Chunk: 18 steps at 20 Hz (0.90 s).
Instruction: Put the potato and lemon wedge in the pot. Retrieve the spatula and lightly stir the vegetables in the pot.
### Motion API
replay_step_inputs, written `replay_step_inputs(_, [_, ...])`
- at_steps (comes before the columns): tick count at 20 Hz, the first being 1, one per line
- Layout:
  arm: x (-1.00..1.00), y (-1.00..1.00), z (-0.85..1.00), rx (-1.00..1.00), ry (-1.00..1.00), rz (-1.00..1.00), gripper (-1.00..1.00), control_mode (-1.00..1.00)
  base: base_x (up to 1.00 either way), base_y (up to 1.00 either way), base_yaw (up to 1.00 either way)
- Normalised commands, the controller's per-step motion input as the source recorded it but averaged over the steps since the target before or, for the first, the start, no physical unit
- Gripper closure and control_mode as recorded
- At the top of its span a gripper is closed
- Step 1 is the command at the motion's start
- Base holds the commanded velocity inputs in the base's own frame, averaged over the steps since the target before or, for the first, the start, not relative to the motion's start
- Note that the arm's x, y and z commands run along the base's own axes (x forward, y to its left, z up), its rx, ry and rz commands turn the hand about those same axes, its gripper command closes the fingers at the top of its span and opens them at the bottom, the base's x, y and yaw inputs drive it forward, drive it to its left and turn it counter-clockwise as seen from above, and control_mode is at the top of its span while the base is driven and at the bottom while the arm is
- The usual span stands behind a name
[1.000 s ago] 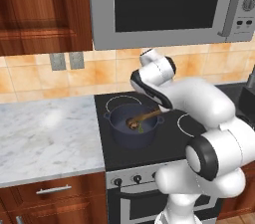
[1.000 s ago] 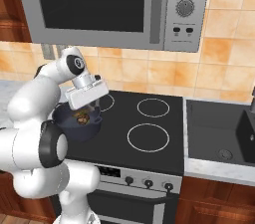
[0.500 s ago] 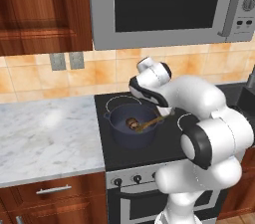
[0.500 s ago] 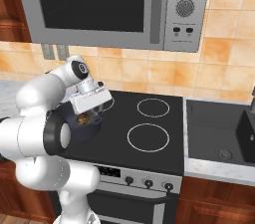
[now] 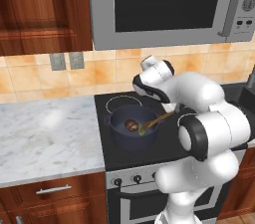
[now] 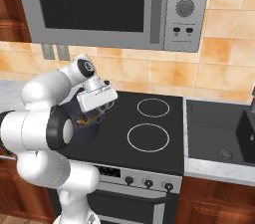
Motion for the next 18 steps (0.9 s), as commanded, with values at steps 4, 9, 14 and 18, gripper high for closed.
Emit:
replay_step_inputs(4, [0.23, 0.01, 0.1, -0.07, 0.0, 0.0, 1.0, -1.0, 0.0, 0.0, 0.0])
replay_step_inputs(9, [0.18, 0.19, 0.15, -0.13, 0.0, -0.01, 1.0, -1.0, 0.0, 0.0, 0.0])
replay_step_inputs(14, [0.06, 0.42, 0.01, -0.24, 0.0, 0.0, 1.0, -1.0, 0.0, 0.0, 0.0])
replay_step_inputs(18, [-0.05, 0.09, 0.0, -0.11, 0.0, 0.0, 1.0, -1.0, 0.0, 0.0, 0.0])
